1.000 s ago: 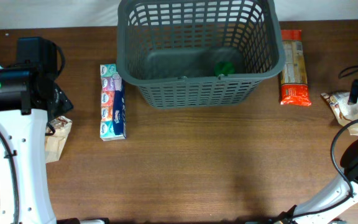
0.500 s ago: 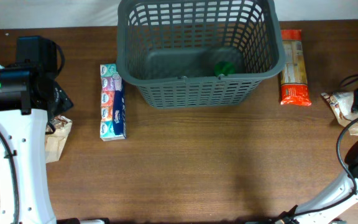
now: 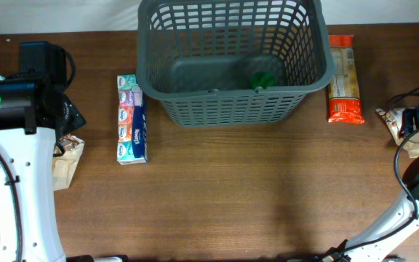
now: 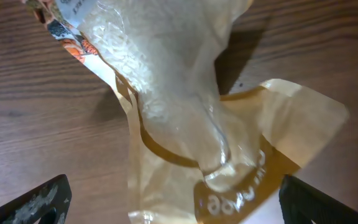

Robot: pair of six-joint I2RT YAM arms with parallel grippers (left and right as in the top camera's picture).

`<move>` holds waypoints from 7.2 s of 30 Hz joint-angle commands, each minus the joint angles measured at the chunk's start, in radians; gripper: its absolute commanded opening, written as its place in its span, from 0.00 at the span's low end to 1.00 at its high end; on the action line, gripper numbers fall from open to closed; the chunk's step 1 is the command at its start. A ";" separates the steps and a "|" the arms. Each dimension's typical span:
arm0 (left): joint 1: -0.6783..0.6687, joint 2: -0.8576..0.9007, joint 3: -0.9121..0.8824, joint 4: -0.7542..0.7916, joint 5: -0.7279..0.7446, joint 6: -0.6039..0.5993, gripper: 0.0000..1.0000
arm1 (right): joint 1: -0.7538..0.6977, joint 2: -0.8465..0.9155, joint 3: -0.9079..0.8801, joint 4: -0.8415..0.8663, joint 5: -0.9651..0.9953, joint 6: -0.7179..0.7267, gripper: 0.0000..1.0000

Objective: Pack container
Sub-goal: 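Lower the right gripper onto the clear snack bag and grasp it, then carry the snack bag with the right gripper over the basket, then open the right gripper to drop the snack bag into the basket, then move the right gripper over the red-and-yellow spaghetti package, then close the right gripper on the spaghetti package and lift it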

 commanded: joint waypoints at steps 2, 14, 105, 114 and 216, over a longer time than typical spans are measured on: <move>0.006 0.003 -0.006 -0.001 0.010 0.002 1.00 | 0.005 0.032 -0.002 -0.003 -0.020 0.008 0.99; 0.006 0.003 -0.006 0.002 0.010 0.002 1.00 | 0.002 0.106 -0.002 0.000 -0.019 0.016 0.99; 0.006 0.003 -0.006 -0.031 0.063 0.001 1.00 | 0.914 0.117 0.480 -0.101 -0.113 0.603 0.33; 0.006 0.003 -0.006 -0.031 0.063 0.002 1.00 | 0.880 0.115 0.478 -0.111 -0.114 0.603 0.57; 0.006 0.003 -0.006 0.001 0.063 0.001 1.00 | 0.345 0.087 0.149 0.022 -0.167 0.258 0.99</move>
